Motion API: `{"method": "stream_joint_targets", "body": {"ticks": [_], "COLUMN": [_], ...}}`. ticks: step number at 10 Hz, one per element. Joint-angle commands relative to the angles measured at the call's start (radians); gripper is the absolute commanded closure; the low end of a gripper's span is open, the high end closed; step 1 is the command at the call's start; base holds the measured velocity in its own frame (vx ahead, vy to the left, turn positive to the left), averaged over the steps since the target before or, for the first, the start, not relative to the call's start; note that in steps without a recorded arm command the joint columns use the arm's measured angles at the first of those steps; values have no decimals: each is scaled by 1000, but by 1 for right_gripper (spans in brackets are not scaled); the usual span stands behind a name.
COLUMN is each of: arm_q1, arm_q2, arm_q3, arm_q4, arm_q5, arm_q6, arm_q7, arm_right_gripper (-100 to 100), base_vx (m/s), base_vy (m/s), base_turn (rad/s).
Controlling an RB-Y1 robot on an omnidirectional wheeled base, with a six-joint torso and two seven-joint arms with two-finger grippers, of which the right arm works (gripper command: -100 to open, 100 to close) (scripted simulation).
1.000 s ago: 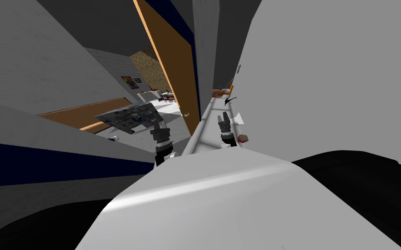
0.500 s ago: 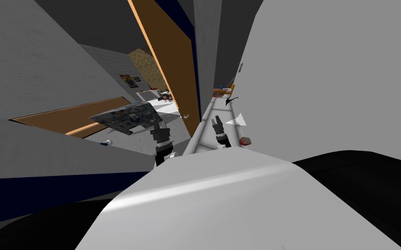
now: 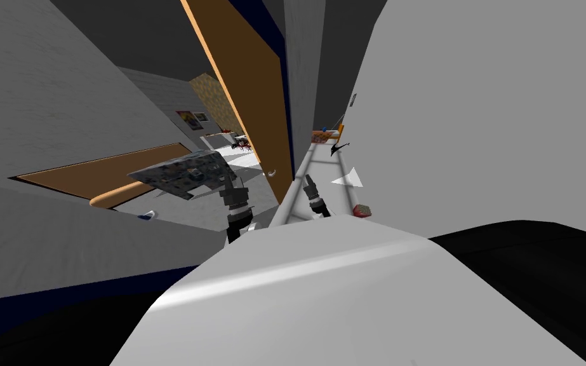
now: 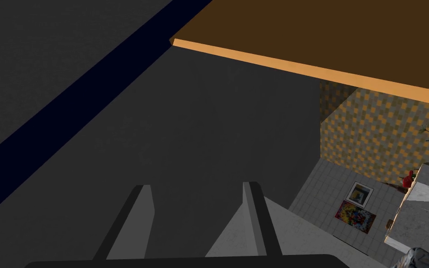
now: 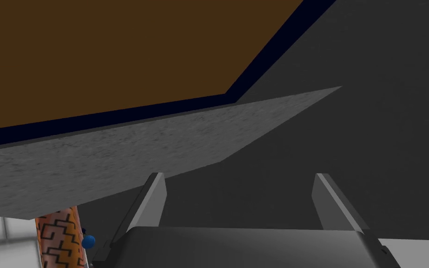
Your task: Push the door open
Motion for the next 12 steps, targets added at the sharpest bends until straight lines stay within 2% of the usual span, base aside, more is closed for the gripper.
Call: {"method": "stream_joint_targets", "body": {"ticks": [1,2,8,9,12], "arm_q1": [-20,-20,-67,-82,-106], "arm_q2": [-8,-8,-15,-17,-20], "arm_q3": [40,40,118,144,183], "arm_q4": [45,45,158,196,252], "arm_q5": [-3,-3,-9,-11,-13], "arm_q6": [1,1,-11,-15,-20], "arm_q7": [-11,-11,-27,-32,-40], "arm_right_gripper": [-100,-100,-100,-100,-100], "base_vx": [172,125,90,139,135], "base_vy": [-23,-11,-11,-25,-10], "base_turn": [16,8,7,14,10]}}
